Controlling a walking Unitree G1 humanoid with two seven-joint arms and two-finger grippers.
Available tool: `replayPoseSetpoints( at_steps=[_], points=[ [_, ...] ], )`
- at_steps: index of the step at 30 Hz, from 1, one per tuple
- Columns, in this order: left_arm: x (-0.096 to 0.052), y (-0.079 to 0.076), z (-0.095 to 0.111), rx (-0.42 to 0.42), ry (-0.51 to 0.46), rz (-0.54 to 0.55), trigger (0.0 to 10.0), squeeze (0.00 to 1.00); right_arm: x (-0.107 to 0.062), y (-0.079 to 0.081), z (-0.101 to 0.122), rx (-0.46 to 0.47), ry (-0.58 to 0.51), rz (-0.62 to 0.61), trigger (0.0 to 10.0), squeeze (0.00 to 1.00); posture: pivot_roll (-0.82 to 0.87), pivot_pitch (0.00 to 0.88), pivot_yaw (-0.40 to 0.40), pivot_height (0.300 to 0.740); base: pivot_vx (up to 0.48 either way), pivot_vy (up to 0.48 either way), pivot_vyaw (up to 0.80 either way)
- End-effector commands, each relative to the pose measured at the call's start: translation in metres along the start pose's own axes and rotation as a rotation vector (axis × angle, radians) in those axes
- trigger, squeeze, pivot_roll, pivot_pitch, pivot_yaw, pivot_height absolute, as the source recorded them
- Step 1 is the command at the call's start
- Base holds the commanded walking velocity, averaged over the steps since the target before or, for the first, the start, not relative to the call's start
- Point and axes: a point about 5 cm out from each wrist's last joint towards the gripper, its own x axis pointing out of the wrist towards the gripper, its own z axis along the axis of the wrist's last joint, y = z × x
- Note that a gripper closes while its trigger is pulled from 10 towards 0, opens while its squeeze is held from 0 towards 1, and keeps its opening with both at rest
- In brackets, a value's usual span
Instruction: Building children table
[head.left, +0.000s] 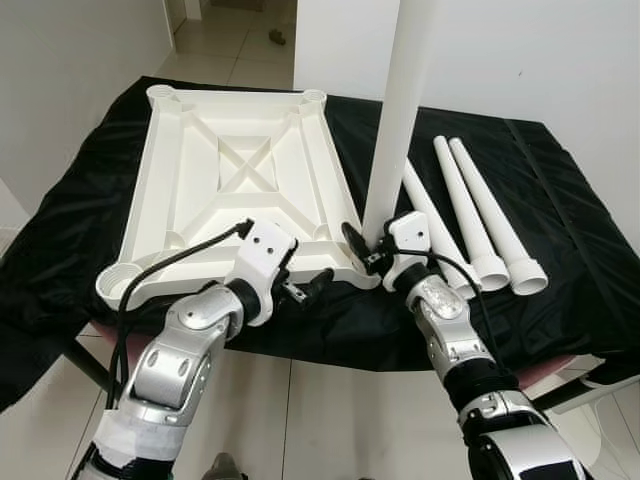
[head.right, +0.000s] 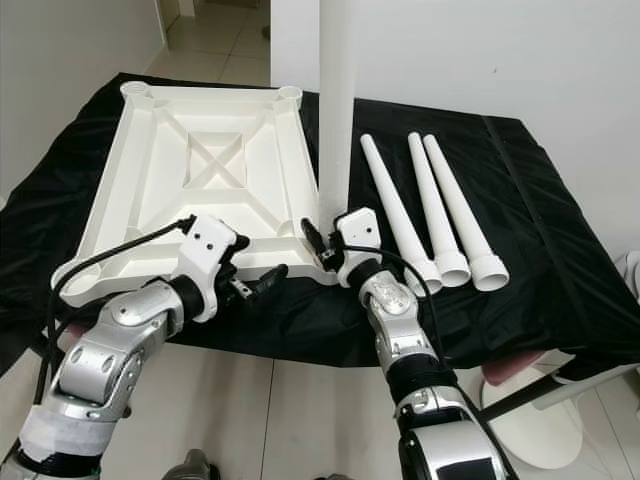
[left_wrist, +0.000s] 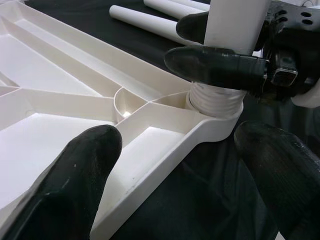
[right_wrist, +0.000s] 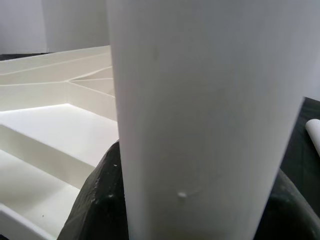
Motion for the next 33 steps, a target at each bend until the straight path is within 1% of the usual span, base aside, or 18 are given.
replayPoseSetpoints(
  at_steps=[1,3,5,7,9,14,17,20,23,26,27,29,33],
  points=[
    [-0.001,-0.001,-0.001,0.0,0.014,0.026,10.0,0.0,-0.009,0.009,-0.016,0.029,0.07,0.051,10.0,0.0,0.19,0.076,-0.045,0.74,0.0,0.0,0.0],
    [-0.002,-0.001,0.0,0.001,0.015,0.028,10.0,0.0,-0.012,0.008,-0.019,0.059,0.074,0.034,10.0,0.0,0.19,0.08,-0.046,0.74,0.0,0.0,0.0],
    [-0.002,-0.001,0.0,0.001,0.015,0.028,10.0,0.0,-0.012,0.008,-0.019,0.059,0.074,0.034,10.0,0.0,0.19,0.08,-0.046,0.74,0.0,0.0,0.0],
    [-0.003,-0.001,0.0,0.0,0.015,0.03,10.0,0.0,-0.017,0.006,-0.024,0.126,0.08,0.004,10.0,0.0,0.19,0.084,-0.045,0.74,0.0,0.0,0.0],
    [-0.004,-0.002,0.0,-0.002,0.016,0.032,10.0,0.0,-0.02,0.007,-0.028,0.164,0.088,-0.013,10.0,0.0,0.19,0.088,-0.042,0.74,0.0,0.0,0.0],
    [-0.004,-0.002,0.001,-0.002,0.015,0.03,10.0,0.0,-0.022,0.01,-0.031,0.159,0.102,-0.007,10.0,0.0,0.19,0.089,-0.041,0.74,0.0,0.0,0.0],
    [-0.004,-0.002,0.002,0.001,0.017,0.027,10.0,0.0,-0.022,0.01,-0.036,0.181,0.133,-0.017,10.0,0.0,0.2,0.091,-0.038,0.74,0.0,0.0,0.0],
    [-0.005,-0.002,0.002,0.002,0.018,0.027,10.0,0.0,-0.022,0.009,-0.037,0.184,0.144,-0.025,10.0,0.0,0.2,0.091,-0.038,0.74,0.0,0.0,0.0],
    [-0.005,-0.003,0.001,0.005,0.023,0.024,10.0,0.0,-0.021,0.004,-0.041,0.213,0.192,-0.068,10.0,0.0,0.2,0.09,-0.041,0.74,0.0,0.0,0.0],
    [-0.006,-0.003,0.001,0.005,0.023,0.024,10.0,0.0,-0.021,0.002,-0.043,0.222,0.21,-0.094,10.0,0.0,0.2,0.089,-0.043,0.74,0.0,0.0,0.0],
    [-0.005,-0.003,0.002,0.004,0.023,0.025,10.0,0.0,-0.021,0.0,-0.045,0.237,0.229,-0.12,10.0,0.0,0.2,0.089,-0.043,0.74,0.0,0.0,0.0],
    [-0.006,-0.003,0.002,0.004,0.022,0.026,10.0,0.0,-0.021,-0.001,-0.047,0.263,0.242,-0.147,10.0,0.0,0.2,0.089,-0.045,0.74,0.0,0.0,0.0],
    [-0.006,-0.003,0.002,0.003,0.022,0.026,10.0,0.0,-0.022,-0.002,-0.05,0.276,0.26,-0.167,10.0,0.0,0.2,0.088,-0.046,0.74,0.0,0.0,0.0]
  ],
)
